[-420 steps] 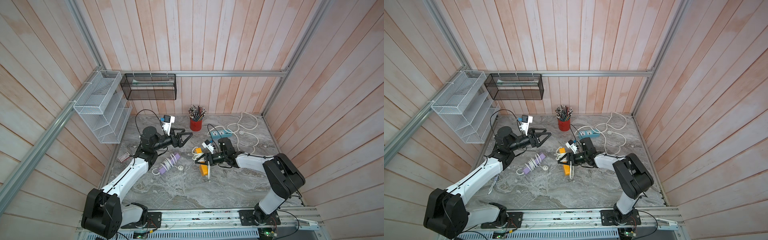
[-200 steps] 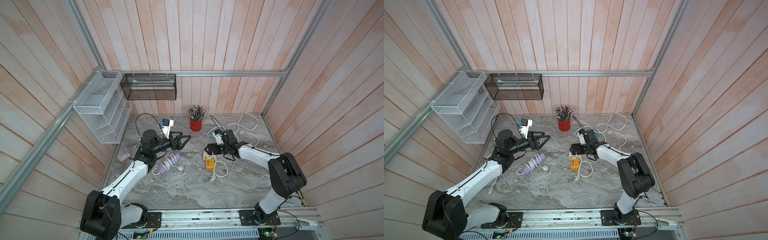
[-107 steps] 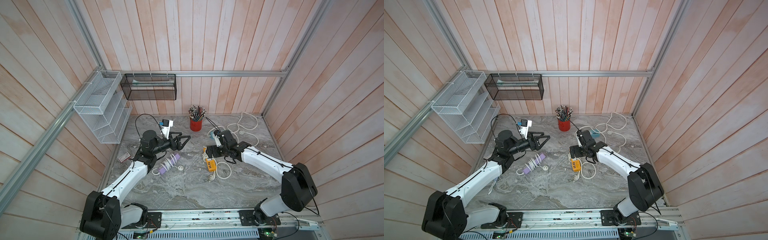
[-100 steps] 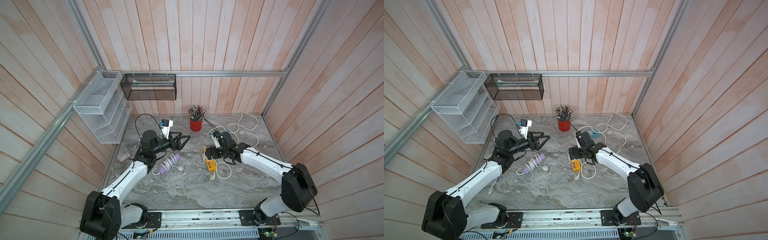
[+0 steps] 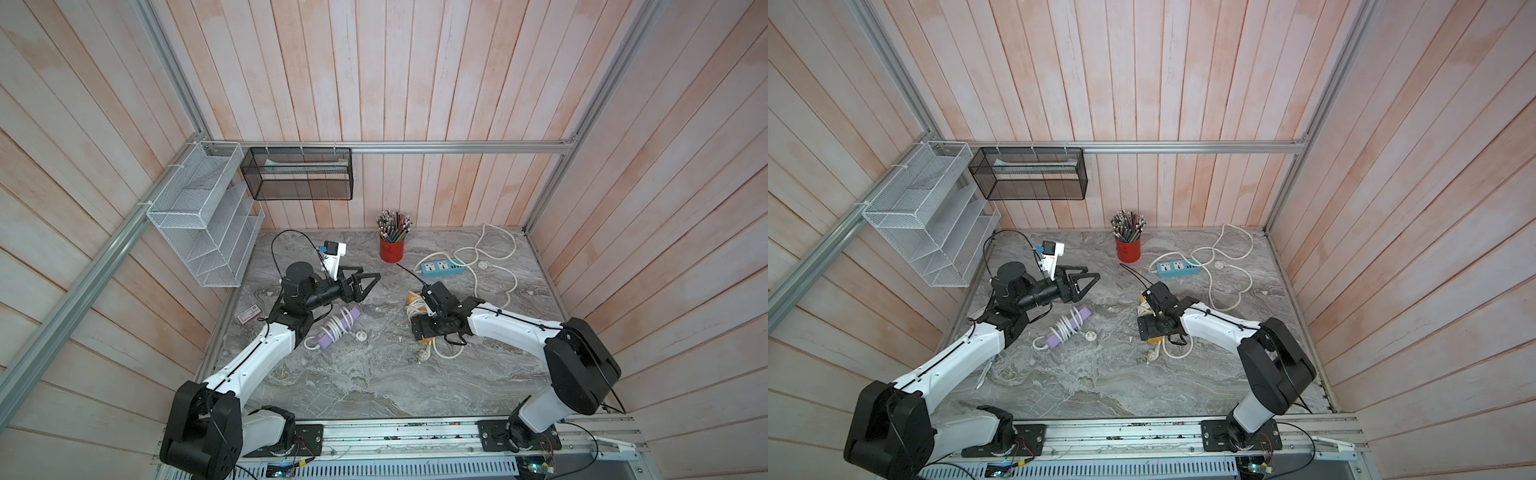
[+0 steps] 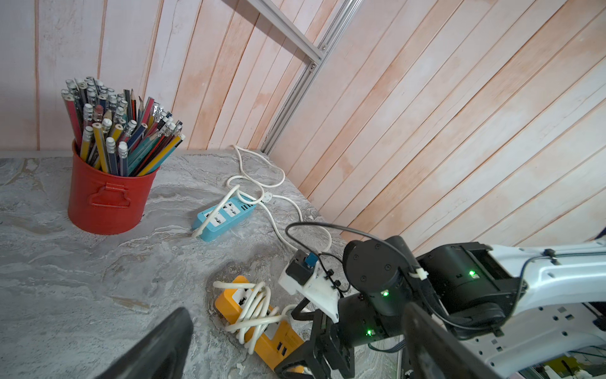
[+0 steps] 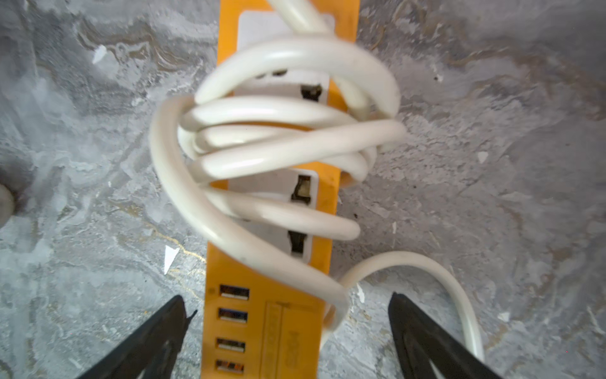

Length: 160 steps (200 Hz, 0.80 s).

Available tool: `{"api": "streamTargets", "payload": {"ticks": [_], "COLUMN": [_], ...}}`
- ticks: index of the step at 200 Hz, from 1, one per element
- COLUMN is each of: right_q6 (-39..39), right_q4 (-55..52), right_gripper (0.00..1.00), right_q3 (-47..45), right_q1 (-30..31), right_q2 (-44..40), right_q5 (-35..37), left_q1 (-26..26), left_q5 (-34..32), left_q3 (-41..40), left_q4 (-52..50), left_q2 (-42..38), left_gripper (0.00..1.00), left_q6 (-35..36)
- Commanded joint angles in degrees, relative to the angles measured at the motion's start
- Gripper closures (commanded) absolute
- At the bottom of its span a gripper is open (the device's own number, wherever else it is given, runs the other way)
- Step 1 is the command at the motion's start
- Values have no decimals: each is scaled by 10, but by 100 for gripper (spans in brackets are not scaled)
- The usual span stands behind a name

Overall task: Unwrap the cord wrapped around the power strip
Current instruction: Pick up the power strip from the center of the board.

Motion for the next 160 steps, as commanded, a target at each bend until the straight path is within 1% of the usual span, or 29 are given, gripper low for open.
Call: {"api": "streamTargets", "payload": {"ticks": [1,21,41,71,92,106,114,125,139,160], "right_q6": [9,5,-3,-19,-27,-33,-38,-46,-58,-84], "right_q4": [12,33,42,47,50,47,44,45,43,32], "right_gripper": [2,3,10,37,50,64,74,75,75,75], "right_q3": [9,4,2,-13,-25,-30,-32,-36,-38,-28], "right_q1": [7,8,8,8,8,8,9,12,18,35], "right_q2": [23,29,33,22,9,5,-1,-14,-39,-81], "right_q5": [18,28,47,66,69,78,82,87,93,106], "left_q1": [2,5,12,27,33,35,37,44,59,87], "left_q5": [-7,-10,-12,-10,-8,-10,-12,-13,-6,18], "left_q3": [-7,-3,-1,-1,1,0,-1,-1,2,12], "left_q4": [8,7,11,14,12,13,14,15,16,12], "left_q2": [-1,2,4,-2,-3,-3,-2,1,8,20], "left_gripper": [0,0,0,0,0,0,0,0,0,0], "left_q6": [12,11,3,-4,-3,-5,-7,-15,-33,-60]}}
